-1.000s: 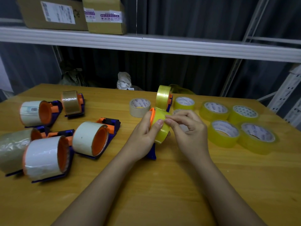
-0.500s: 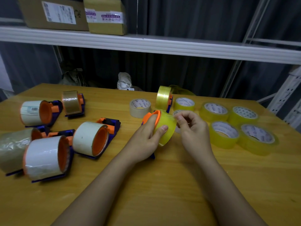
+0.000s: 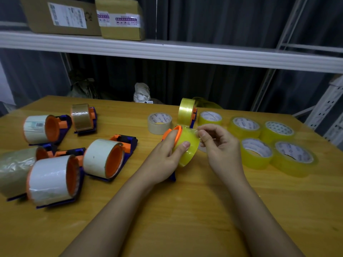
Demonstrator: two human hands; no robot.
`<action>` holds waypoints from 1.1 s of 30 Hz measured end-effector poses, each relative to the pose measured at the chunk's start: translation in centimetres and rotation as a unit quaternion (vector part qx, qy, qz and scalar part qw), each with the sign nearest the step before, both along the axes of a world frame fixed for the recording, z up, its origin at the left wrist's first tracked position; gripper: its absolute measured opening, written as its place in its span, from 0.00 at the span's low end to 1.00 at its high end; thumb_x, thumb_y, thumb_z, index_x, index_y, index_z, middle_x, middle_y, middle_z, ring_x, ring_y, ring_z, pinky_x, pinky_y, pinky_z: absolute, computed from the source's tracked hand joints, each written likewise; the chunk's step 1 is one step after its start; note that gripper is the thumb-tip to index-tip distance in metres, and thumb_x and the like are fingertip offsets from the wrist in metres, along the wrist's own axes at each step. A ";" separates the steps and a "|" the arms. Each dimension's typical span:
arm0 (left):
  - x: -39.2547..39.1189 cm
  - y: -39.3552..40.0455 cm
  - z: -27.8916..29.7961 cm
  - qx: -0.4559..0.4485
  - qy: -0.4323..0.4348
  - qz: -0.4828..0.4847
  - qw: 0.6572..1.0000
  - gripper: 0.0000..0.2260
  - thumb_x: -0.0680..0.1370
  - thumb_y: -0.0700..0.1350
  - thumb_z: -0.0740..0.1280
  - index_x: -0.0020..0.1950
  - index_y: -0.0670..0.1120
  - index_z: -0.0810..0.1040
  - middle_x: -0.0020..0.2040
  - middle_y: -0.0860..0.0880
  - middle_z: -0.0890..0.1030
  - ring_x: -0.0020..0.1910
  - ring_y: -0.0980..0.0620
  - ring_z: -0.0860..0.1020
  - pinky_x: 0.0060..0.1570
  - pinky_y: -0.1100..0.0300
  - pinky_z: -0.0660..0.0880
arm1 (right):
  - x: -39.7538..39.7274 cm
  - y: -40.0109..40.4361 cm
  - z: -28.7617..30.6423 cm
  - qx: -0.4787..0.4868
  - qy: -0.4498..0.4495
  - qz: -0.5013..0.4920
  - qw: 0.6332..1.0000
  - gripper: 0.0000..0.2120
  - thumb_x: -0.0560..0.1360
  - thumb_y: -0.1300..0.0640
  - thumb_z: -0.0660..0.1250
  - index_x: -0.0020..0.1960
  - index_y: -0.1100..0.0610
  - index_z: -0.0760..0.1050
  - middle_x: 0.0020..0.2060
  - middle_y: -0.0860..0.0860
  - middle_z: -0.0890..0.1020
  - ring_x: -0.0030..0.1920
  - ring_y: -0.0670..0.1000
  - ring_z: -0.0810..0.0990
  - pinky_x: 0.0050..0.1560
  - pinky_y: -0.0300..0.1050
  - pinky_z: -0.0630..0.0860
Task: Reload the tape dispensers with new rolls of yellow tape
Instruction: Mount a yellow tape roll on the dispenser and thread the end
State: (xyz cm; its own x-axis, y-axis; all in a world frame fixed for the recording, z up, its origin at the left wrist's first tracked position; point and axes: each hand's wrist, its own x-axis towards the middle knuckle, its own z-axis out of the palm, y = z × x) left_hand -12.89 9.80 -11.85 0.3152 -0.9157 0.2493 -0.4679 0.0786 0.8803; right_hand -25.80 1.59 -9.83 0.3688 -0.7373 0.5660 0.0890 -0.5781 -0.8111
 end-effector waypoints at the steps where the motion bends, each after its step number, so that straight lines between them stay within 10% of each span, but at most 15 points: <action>1: 0.0 0.0 0.0 0.001 -0.001 0.003 1.000 0.33 0.73 0.66 0.58 0.75 0.55 0.59 0.65 0.52 0.73 0.62 0.53 0.74 0.61 0.48 0.73 | -0.1 0.0 0.0 0.012 -0.011 0.014 1.000 0.11 0.77 0.65 0.66 0.49 0.49 0.78 0.39 0.48 0.82 0.38 0.42 0.79 0.41 0.34 0.76; 22: 0.2 -0.1 0.2 -0.029 0.053 -0.024 0.998 0.24 0.74 0.63 0.60 0.68 0.59 0.66 0.57 0.49 0.79 0.55 0.49 0.79 0.55 0.45 0.77 | -0.3 -0.4 0.1 0.038 0.015 0.069 0.997 0.07 0.79 0.60 0.63 0.50 0.53 0.80 0.43 0.45 0.81 0.40 0.36 0.77 0.42 0.31 0.73; 33: 0.0 0.2 0.5 -0.047 0.066 -0.038 0.996 0.17 0.76 0.61 0.61 0.64 0.62 0.66 0.53 0.47 0.81 0.52 0.49 0.80 0.54 0.44 0.77 | -0.7 -1.6 0.2 0.162 -0.137 0.052 0.976 0.15 0.74 0.51 0.63 0.56 0.57 0.78 0.42 0.48 0.82 0.42 0.43 0.79 0.45 0.36 0.77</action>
